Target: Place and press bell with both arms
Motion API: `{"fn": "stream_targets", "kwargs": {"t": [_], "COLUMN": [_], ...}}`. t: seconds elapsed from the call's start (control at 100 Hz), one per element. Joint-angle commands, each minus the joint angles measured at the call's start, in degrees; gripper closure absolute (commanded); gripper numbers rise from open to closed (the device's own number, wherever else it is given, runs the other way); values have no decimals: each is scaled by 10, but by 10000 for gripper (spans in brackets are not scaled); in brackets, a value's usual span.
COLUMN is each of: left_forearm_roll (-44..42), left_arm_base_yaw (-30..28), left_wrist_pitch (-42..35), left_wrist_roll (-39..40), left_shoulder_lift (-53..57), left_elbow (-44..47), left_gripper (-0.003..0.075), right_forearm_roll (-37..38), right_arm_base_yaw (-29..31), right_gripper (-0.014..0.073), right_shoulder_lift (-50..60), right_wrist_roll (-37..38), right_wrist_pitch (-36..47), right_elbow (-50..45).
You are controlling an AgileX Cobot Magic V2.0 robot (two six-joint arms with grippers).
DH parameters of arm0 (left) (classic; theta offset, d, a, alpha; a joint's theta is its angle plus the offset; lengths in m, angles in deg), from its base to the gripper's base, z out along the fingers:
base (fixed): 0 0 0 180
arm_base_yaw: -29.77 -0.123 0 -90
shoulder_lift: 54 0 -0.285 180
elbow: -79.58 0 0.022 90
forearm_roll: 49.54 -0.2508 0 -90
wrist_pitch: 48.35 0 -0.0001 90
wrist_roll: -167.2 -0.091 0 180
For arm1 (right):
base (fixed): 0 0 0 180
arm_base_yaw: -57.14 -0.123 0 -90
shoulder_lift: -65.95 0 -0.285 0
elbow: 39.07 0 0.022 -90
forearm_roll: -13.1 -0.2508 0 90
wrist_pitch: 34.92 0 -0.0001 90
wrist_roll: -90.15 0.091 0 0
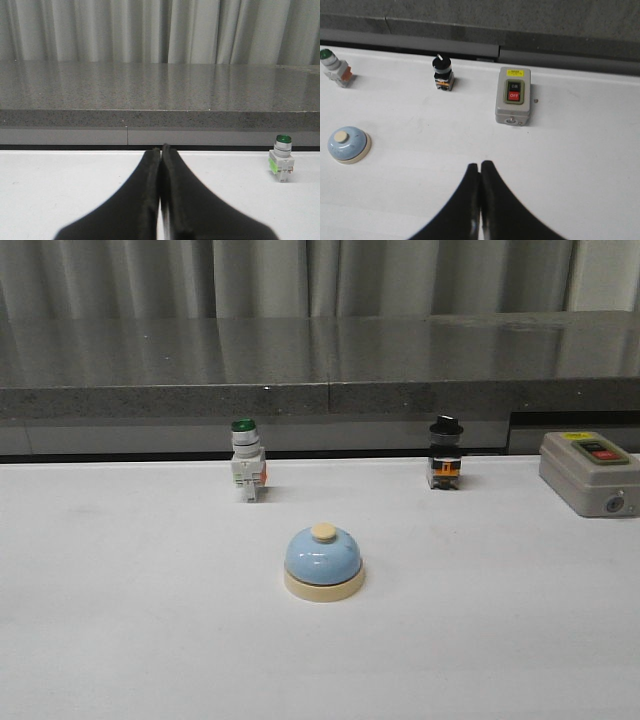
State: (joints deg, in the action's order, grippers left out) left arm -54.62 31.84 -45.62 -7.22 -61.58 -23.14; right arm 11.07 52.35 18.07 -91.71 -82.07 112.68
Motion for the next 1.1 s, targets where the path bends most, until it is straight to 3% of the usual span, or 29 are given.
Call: {"fn": "stream_targets", "kwargs": {"t": [0.0,0.3,0.65,1.09], "left_forearm_roll": [1,1,1,1], "left_arm_base_yaw": [-1,-1,-1,-1], "left_wrist_pitch": [-48,-48,-48,-48], "left_wrist_roll": [3,3,3,3], "left_shoulder_lift": [17,17,17,17], "left_elbow": [24,24,24,24], "left_gripper": [740,740,740,740], "right_forearm_roll": [-2,-65,-74,-88], "right_arm_base_yaw": [3,-9,-130,-244], "right_gripper": [652,652,652,652], "right_shoulder_lift": [-38,-137,-298,-532], "right_wrist_roll": [-2,-25,-38,-38], "right_wrist_pitch": [24,25,105,126], "right_elbow": [27,27,37,202]}}
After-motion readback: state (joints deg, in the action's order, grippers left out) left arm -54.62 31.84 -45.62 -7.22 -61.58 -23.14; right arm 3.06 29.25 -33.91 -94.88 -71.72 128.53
